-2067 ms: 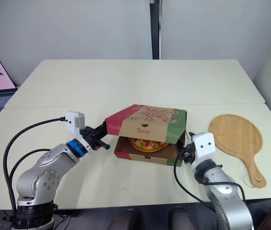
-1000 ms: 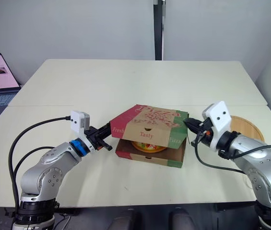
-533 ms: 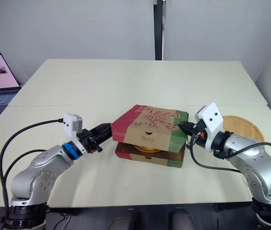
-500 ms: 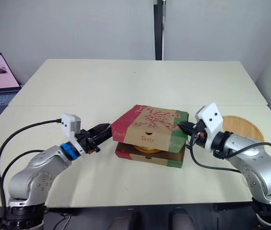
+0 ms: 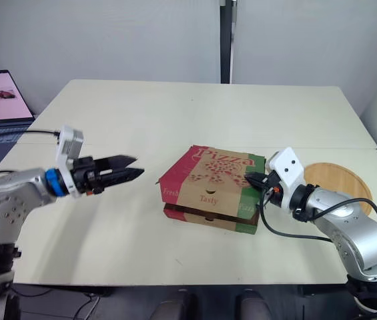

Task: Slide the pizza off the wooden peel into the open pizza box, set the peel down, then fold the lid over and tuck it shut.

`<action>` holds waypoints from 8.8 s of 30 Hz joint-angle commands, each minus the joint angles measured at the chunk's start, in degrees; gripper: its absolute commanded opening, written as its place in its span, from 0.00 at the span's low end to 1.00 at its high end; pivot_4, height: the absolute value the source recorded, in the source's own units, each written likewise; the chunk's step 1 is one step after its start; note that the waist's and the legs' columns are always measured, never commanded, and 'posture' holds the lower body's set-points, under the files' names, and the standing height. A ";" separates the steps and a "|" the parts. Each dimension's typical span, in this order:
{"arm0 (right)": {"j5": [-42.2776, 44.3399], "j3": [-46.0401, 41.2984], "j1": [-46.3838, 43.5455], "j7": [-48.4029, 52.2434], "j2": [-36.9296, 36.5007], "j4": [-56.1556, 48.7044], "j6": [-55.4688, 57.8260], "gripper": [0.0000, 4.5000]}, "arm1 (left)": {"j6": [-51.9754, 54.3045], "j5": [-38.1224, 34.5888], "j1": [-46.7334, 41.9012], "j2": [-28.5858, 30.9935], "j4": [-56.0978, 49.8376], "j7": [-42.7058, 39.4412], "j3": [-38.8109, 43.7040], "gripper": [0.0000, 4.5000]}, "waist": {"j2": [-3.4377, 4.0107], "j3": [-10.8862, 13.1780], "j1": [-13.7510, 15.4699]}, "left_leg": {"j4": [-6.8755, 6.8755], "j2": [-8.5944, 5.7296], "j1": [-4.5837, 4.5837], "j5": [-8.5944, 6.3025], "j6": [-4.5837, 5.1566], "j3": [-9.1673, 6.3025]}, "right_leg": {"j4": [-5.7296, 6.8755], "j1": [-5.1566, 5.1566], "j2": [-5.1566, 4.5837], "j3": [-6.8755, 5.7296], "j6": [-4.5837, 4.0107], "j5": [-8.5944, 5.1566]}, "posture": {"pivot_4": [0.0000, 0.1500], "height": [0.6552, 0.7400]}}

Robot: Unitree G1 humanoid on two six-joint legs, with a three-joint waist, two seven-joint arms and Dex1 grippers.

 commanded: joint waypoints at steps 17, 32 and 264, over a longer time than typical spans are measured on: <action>-1.27 -7.08 1.06 1.02 -2.84 -0.61 -2.37 0.00 | -16.75 17.40 -17.15 -9.48 10.07 -13.79 -21.21 0.01 | -0.03 0.03 -0.26 | 0.00 0.00 -0.02 0.01 0.01 0.04 | 0.03 -0.04 0.05 0.07 0.00 0.00 | 1.00 0.90; -0.89 -8.65 12.40 5.07 -9.61 -5.84 -2.02 0.00 | -19.03 19.90 -17.87 -11.33 11.23 -17.05 -21.16 0.01 | -0.06 0.04 -0.39 | 0.03 0.02 -0.02 0.00 0.11 0.06 | 0.04 0.01 0.05 0.04 0.01 -0.01 | 1.00 0.90; -23.32 17.81 -1.58 5.93 -2.33 -9.53 -4.49 0.85 | -35.97 34.62 -13.89 -10.67 11.73 -24.96 -27.78 0.00 | -0.07 0.04 -0.38 | 0.12 0.10 -0.02 0.02 0.12 0.07 | 0.09 -0.01 0.12 0.02 0.01 0.00 | 1.00 0.90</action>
